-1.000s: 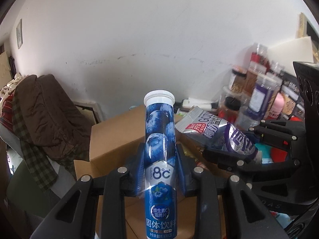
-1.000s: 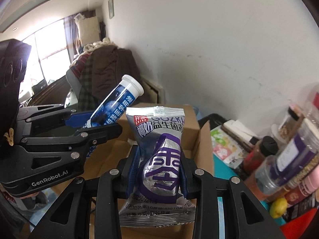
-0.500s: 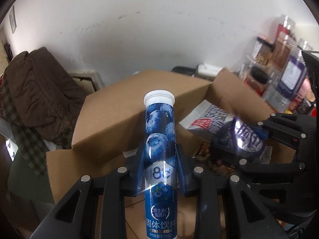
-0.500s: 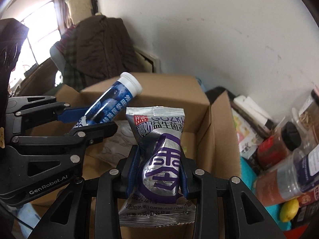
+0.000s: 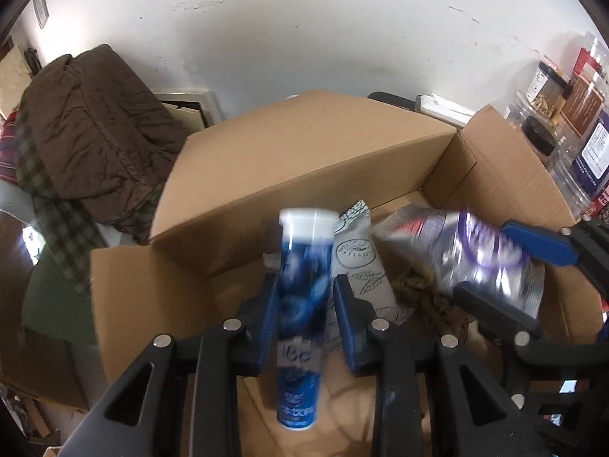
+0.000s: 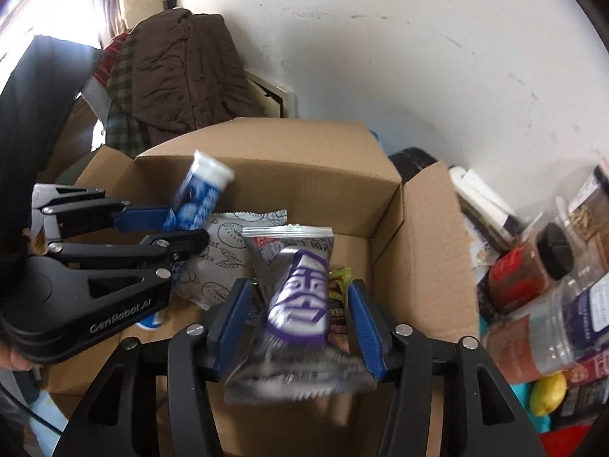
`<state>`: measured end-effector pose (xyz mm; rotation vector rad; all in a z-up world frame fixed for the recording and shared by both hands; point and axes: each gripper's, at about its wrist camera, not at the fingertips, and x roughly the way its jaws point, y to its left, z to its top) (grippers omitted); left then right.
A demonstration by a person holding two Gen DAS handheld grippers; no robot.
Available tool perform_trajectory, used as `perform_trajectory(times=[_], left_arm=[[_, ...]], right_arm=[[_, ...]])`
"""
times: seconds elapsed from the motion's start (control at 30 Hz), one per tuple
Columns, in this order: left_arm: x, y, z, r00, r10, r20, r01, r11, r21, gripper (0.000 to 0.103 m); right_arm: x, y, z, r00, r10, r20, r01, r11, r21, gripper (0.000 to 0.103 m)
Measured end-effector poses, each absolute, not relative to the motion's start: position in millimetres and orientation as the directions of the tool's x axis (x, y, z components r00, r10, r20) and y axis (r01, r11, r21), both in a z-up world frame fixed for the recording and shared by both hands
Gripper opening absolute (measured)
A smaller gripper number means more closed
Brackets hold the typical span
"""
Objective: Organize snacks
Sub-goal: 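Lower the blue tube and silver-purple bag into the box and open both grippers, then withdraw both grippers from the box back over the table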
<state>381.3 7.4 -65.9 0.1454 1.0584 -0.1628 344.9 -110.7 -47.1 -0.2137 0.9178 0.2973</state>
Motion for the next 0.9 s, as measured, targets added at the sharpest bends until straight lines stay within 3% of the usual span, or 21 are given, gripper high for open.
perform_trajectory(times=[0.1,0.9], left_arm=[[377.2,8.5,-59.9,0.481,-0.06,-0.875,0.197,0.98,0.041,0.035],[288.7,0.9,72.8,0.712,-0.127,-0.691,0.202,0.979,0.028,0.036]], right_arm=[[339.0,-110.0,-41.9,0.585,0.14,-0.799,-0.335,0.939,-0.081,0.056],[262.7,-130.9,61.5,0.752,0.159,-0.64,-0.282,0.955,-0.093,0.057]])
